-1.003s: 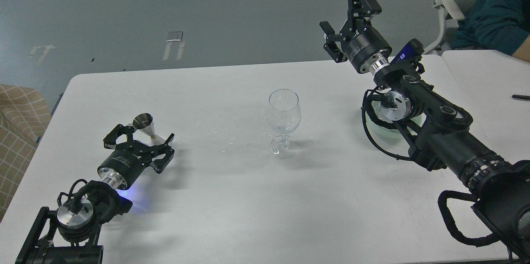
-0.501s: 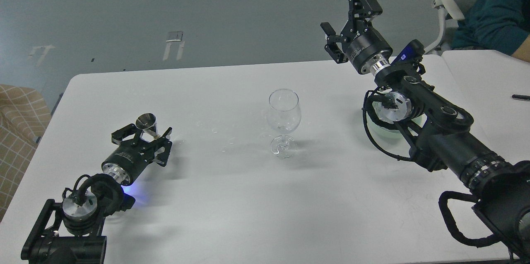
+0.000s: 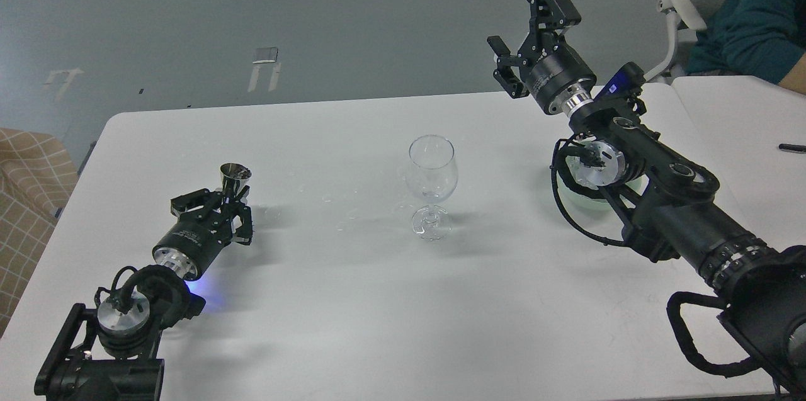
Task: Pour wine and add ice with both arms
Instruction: 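Lift the jigger with the left gripper and carry it toward the wine glass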
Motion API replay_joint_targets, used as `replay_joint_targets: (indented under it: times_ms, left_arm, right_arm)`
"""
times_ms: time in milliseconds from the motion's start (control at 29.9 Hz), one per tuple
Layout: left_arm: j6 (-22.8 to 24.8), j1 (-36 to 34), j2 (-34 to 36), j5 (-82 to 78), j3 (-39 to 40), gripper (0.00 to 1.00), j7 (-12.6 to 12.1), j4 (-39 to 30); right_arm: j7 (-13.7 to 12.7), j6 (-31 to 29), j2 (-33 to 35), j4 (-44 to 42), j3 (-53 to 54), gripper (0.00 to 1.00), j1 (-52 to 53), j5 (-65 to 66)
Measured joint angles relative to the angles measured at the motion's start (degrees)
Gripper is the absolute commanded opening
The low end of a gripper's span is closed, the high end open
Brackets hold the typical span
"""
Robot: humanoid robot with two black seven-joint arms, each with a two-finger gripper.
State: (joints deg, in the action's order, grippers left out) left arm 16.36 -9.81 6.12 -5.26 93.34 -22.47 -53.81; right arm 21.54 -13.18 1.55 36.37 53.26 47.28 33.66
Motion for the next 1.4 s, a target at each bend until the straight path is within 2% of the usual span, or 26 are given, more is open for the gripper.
replay_joint_targets:
  times_ms: [234,368,602,802,969,1404]
  left_arm:
    - [-0.7,-0.5,-2.2,0.7,0.4,0.0,-0.4,-2.5]
    - [-2.4,-0.8,-2.3,0.8,0.4,0.0,-0.7,-8.0]
    - [-10.0,-0.4,-2.5,0.8,-0.1,0.0,-2.2,-19.7]
    - [-15.2,-0.1,-1.9,0.6,-2.4,0.0,-2.6,-27.2]
    - [-18.9,-0.3,-1.5,0.2,-4.3,0.0,-4.1,-32.4]
    - [-24.8,-1.2,-1.5,-1.7,-14.2,0.0,-4.7,-37.9]
  right_arm:
    - [0.0,0.0,0.0,-0.1,0.0,1.0,-0.2,0.1]
    - [0.0,0.1,0.0,-0.1,0.0,1.0,-0.3,0.1]
    - [0.0,0.1,0.0,-0.1,0.0,1.0,-0.3,0.1]
    - [0.0,0.1,0.0,0.0,-0.6,1.0,-0.3,0.1]
    - [0.0,0.1,0.0,0.1,-1.3,1.0,-0.3,0.1]
    - [0.0,0.0,0.0,0.1,-1.4,1.0,-0.7,0.0]
